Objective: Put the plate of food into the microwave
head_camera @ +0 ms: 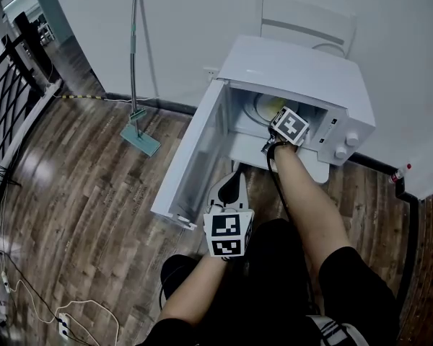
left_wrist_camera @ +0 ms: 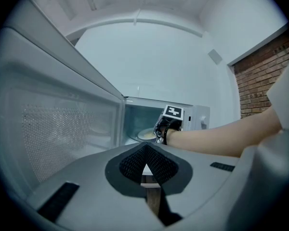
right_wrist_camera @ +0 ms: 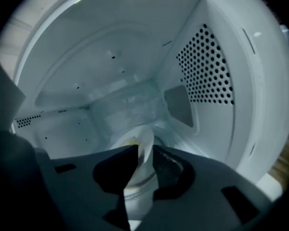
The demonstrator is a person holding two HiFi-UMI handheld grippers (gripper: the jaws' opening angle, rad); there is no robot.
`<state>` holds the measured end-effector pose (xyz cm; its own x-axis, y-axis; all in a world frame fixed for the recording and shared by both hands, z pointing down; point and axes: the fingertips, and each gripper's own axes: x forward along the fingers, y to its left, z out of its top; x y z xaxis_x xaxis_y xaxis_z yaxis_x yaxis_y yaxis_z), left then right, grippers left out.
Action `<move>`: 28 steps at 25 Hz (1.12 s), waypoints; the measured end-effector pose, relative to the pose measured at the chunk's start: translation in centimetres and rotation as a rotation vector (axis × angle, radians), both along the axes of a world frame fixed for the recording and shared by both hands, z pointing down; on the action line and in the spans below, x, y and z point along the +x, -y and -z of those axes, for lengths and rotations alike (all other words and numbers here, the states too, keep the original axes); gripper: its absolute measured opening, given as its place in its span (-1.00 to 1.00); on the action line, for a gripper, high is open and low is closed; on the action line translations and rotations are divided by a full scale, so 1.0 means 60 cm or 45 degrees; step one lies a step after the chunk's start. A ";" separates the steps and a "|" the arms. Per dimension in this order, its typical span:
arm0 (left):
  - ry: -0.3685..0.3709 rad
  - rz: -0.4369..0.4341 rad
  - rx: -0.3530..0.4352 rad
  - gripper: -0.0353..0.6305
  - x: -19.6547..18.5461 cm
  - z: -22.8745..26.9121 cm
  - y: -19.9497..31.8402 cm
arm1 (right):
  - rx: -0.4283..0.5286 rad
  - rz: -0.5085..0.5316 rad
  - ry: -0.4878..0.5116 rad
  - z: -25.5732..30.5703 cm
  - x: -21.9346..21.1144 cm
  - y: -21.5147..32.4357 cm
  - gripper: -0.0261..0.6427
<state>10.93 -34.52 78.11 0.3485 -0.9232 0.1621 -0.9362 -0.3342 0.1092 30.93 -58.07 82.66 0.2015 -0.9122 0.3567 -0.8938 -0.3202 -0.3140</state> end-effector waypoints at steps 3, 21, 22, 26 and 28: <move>0.009 0.015 0.009 -0.90 -0.008 -0.001 -0.004 | 0.000 -0.057 -0.155 0.002 0.013 -0.001 -0.59; -0.036 -0.071 0.013 -0.90 0.026 0.009 0.040 | 0.491 0.549 -0.236 0.099 -0.064 -0.196 -0.89; -0.042 -0.078 0.017 -0.90 0.031 0.013 0.048 | 0.516 0.573 -0.246 0.111 -0.066 -0.212 -0.89; -0.064 -0.095 0.034 -0.90 0.048 0.036 0.075 | 0.591 0.644 -0.317 0.157 -0.071 -0.254 -0.89; -0.047 -0.094 0.073 -0.90 0.057 0.066 0.088 | 0.614 0.653 -0.348 0.186 -0.071 -0.264 -0.89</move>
